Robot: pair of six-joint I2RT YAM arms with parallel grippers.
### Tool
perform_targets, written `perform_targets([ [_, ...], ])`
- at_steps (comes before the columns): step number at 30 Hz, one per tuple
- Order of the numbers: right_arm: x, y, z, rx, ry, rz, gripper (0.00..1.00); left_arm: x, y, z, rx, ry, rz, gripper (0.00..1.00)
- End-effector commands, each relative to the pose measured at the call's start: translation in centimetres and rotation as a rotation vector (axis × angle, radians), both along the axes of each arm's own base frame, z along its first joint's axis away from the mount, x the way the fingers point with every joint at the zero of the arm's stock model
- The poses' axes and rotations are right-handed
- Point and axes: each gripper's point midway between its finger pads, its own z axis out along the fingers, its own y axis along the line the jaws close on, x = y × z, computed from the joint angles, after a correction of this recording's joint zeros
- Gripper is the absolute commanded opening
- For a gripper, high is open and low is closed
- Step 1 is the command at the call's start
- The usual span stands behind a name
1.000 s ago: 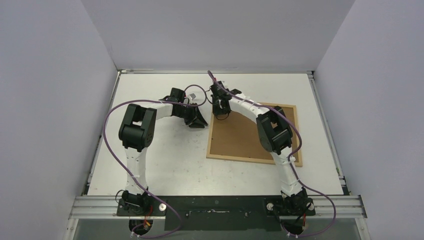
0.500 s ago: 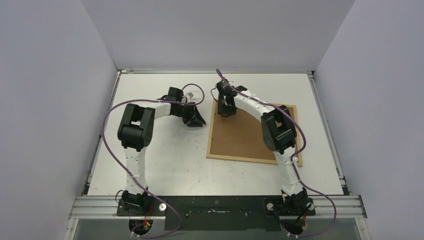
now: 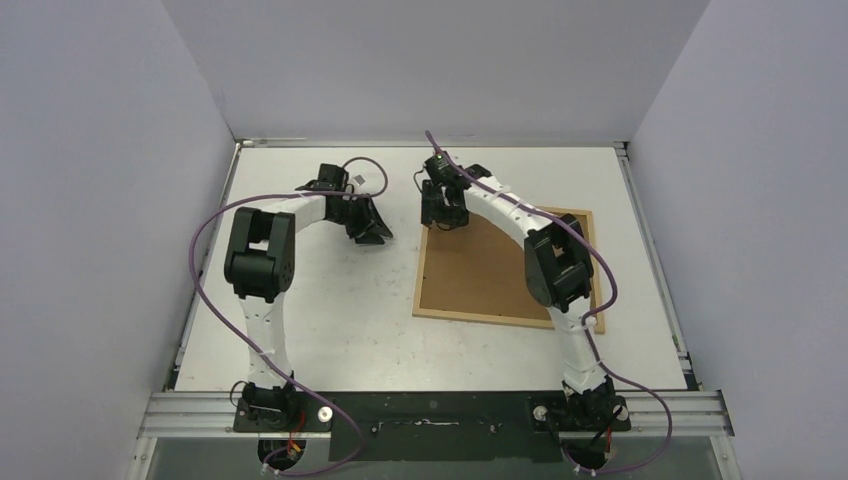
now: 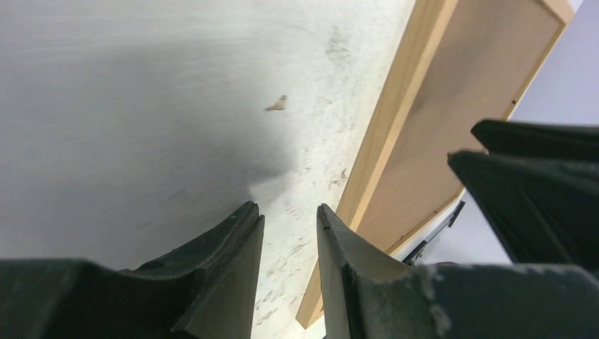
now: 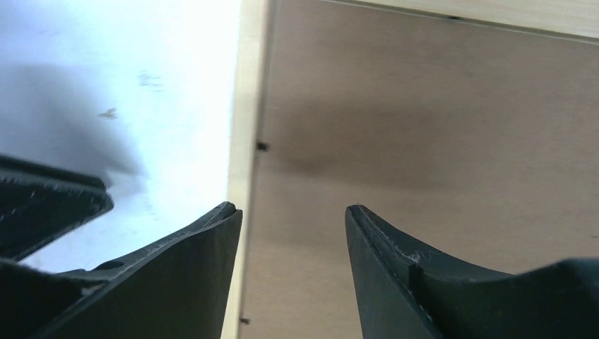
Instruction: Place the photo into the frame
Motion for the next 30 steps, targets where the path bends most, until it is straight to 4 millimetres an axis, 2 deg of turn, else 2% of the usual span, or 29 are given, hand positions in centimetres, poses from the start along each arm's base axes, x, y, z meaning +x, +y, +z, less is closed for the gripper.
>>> perform_targets([
  [1, -1.2, 3.0, 0.7, 0.001, 0.010, 0.061, 0.57, 1.3, 3.0, 3.2, 0.021, -0.067, 0.067, 0.33],
  [10, -2.6, 3.8, -1.9, -0.082, 0.070, 0.076, 0.55, 0.9, 5.3, 3.3, 0.035, -0.063, 0.101, 0.33],
  [14, -3.0, 4.5, -3.2, -0.097, 0.091, 0.097, 0.45, 0.9, 5.6, 3.4, 0.029, -0.064, 0.110, 0.33],
  [20, -3.9, 4.4, -5.1, -0.142, 0.132, 0.119, 0.29, 0.7, 5.9, 3.5, 0.022, -0.064, 0.114, 0.33],
  [26, -5.1, 5.5, -4.4, -0.130, 0.135, 0.195, 0.06, 0.9, 5.8, 3.7, 0.004, -0.066, 0.117, 0.33],
  [30, -6.9, 7.0, -3.1, -0.080, 0.144, 0.320, 0.00, 1.0, 5.4, 3.9, -0.022, -0.069, 0.113, 0.33],
])
